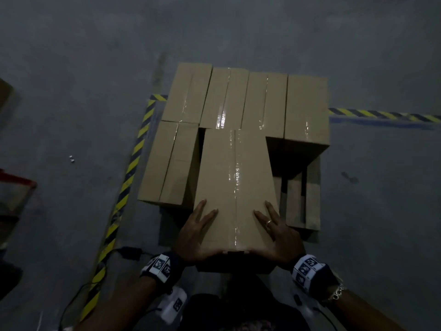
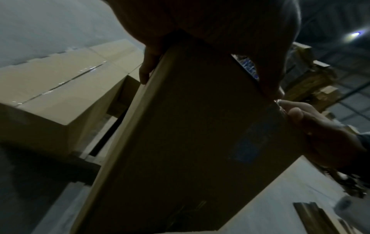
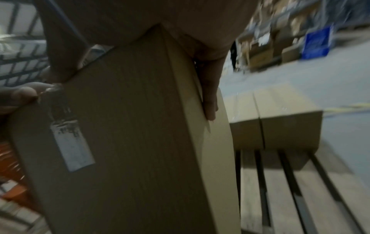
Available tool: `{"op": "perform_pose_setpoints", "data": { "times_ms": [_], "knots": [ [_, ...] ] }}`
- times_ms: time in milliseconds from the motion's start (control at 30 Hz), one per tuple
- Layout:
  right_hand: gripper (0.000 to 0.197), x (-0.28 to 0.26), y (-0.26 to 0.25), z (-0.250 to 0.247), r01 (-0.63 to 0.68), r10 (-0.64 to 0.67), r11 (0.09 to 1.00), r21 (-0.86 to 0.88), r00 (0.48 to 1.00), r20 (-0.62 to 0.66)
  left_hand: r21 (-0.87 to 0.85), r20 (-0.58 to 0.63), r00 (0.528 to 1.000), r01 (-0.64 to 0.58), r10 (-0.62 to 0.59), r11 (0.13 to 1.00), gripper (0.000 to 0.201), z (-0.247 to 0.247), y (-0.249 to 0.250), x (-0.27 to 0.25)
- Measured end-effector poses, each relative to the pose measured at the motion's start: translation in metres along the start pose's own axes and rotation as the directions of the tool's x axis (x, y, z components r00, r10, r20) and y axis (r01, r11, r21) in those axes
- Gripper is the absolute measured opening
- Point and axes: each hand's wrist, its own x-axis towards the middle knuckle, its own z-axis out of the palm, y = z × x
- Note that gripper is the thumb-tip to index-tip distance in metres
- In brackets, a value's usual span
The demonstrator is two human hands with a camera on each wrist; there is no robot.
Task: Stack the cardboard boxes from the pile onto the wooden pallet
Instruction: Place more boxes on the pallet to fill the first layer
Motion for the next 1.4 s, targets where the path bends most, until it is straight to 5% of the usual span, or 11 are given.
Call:
{"op": "perform_pose_setpoints", "data": {
  "times_ms": [433, 933, 1100, 1233, 1400],
  "knots": [
    [0.118, 0.129, -0.013, 0.073, -0.03, 0.029, 0.999, 0.025, 0.998, 0.064, -0.025, 0.039, 0.998, 0.044, -0.043, 0.999, 0.112, -0.004, -0.14, 0.045],
    [0.112, 0.265, 0.072, 0.281, 0.01, -0.003, 0.989, 0.149, 0.999, -0.045, -0.03, 0.174, 0.98, -0.091, 0.095, 0.995, 0.106, 0.107, -0.377, 0.077],
    [0.115, 0.281, 0.094, 0.313, 0.011, 0.002, 0.984, 0.179, 0.998, -0.069, 0.04, 0.239, 0.967, -0.097, 0.085, 0.994, 0.107, 0.131, -0.4, 0.08],
    [0.116, 0.285, 0.103, 0.326, 0.003, 0.0, 0.988, 0.157, 1.0, -0.018, 0.156, 0.368, 0.925, 0.033, -0.089, 0.987, 0.123, 0.144, -0.407, 0.073],
    [0.123, 0.28, 0.101, 0.331, -0.018, 0.012, 0.993, 0.119, 0.999, 0.044, 0.257, 0.335, 0.928, 0.073, -0.16, 0.964, 0.126, 0.136, -0.398, 0.07]
  ]
}}
